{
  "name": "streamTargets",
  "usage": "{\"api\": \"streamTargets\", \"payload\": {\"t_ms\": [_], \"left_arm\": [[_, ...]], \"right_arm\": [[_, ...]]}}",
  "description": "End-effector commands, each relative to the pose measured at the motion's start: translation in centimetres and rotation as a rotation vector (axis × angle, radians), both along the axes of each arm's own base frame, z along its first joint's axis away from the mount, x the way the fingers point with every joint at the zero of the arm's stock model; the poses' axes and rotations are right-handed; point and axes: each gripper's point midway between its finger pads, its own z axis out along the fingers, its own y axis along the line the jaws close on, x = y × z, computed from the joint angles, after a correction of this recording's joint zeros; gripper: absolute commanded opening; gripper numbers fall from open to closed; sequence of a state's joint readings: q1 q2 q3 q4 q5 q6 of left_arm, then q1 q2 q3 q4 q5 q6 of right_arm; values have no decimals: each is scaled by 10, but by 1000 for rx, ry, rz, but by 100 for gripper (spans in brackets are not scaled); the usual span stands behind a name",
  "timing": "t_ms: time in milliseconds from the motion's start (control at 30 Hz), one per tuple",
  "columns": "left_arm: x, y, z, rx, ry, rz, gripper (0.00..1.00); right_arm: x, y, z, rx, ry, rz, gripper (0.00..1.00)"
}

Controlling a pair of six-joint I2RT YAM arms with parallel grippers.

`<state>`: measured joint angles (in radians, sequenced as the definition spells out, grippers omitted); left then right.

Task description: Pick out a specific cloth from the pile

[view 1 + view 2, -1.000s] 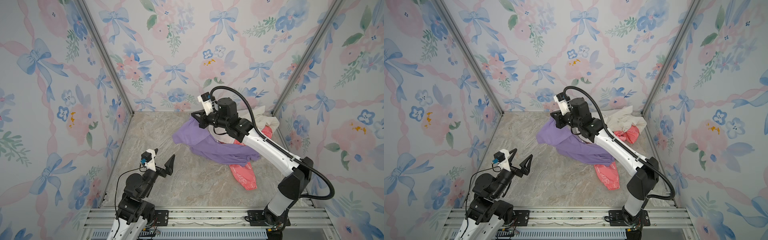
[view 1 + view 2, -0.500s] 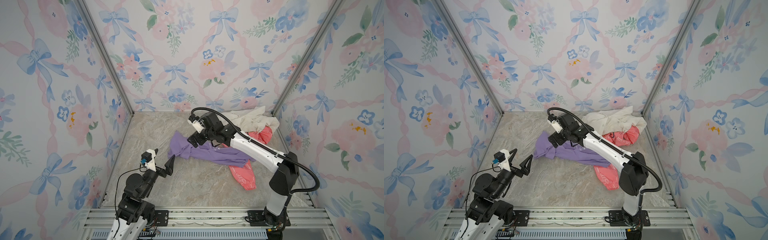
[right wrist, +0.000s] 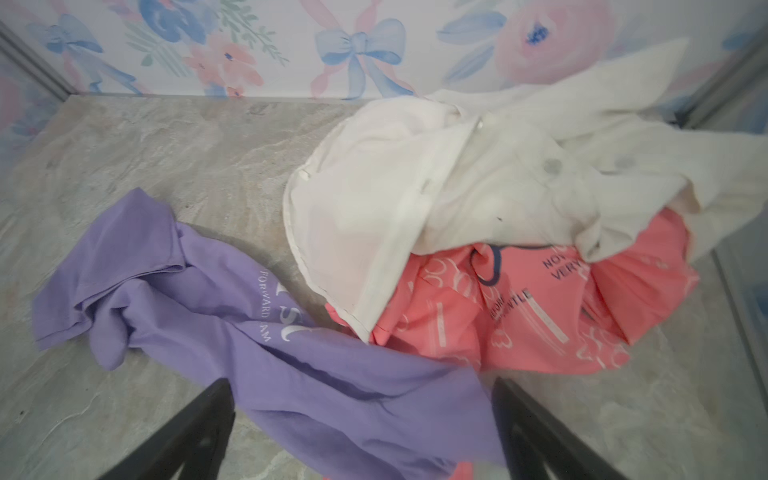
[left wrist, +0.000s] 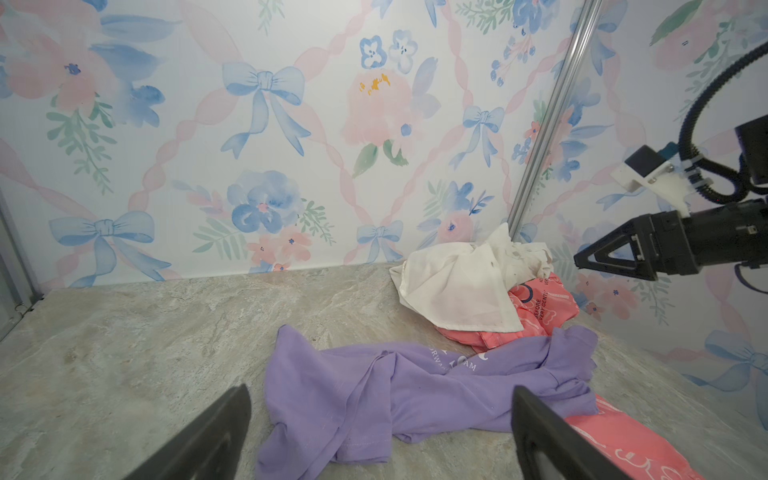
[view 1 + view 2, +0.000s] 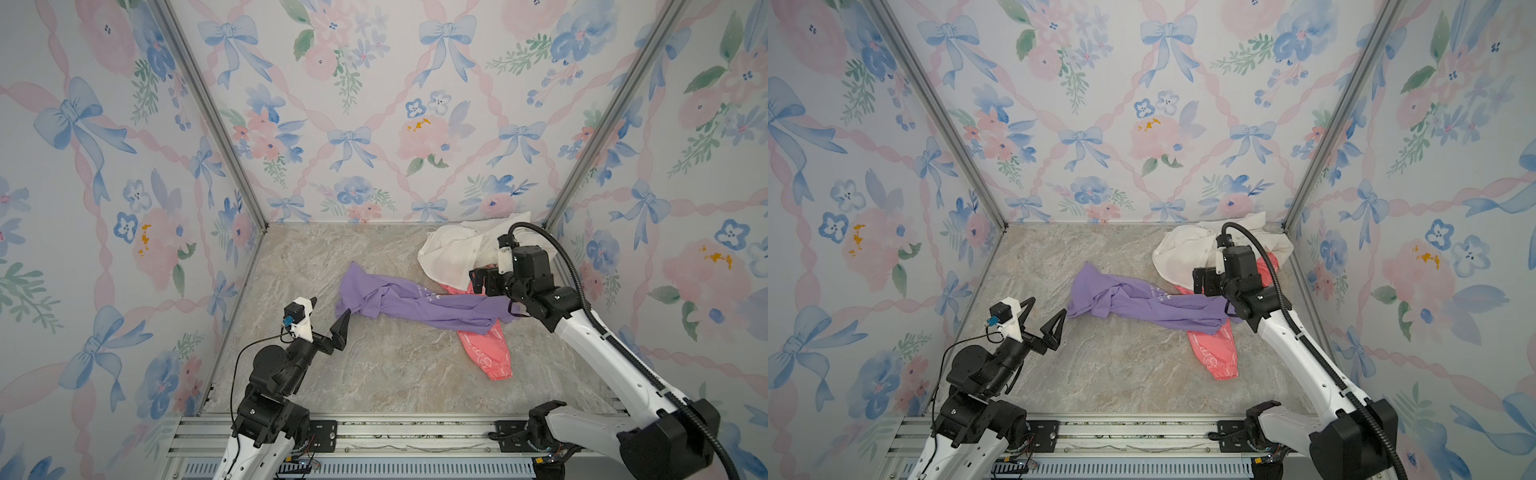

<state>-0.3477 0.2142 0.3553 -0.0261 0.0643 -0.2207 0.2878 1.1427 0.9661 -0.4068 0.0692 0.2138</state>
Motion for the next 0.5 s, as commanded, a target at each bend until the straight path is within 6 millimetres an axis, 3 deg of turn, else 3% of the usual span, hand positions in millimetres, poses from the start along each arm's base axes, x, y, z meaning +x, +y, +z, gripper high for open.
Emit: {"api": "streamTargets", "payload": {"t_ms": [0,100,200,467], "left_arm": [[0,-3,-6,-1,19,-15,98],[1,-4,-7,-1,23,-17,98],[0,-4,-6,-1,19,-19,98],[-1,-3,-5,-3,13,-19,98]], "right_arm": [[-5,-38,-12,101,-20,-188,95],[-9,-64,-33,134,-13,-296,91],[-9,-78,-59,174,34,-360,87],[13,-74,-107,313,131,-365,72]]}}
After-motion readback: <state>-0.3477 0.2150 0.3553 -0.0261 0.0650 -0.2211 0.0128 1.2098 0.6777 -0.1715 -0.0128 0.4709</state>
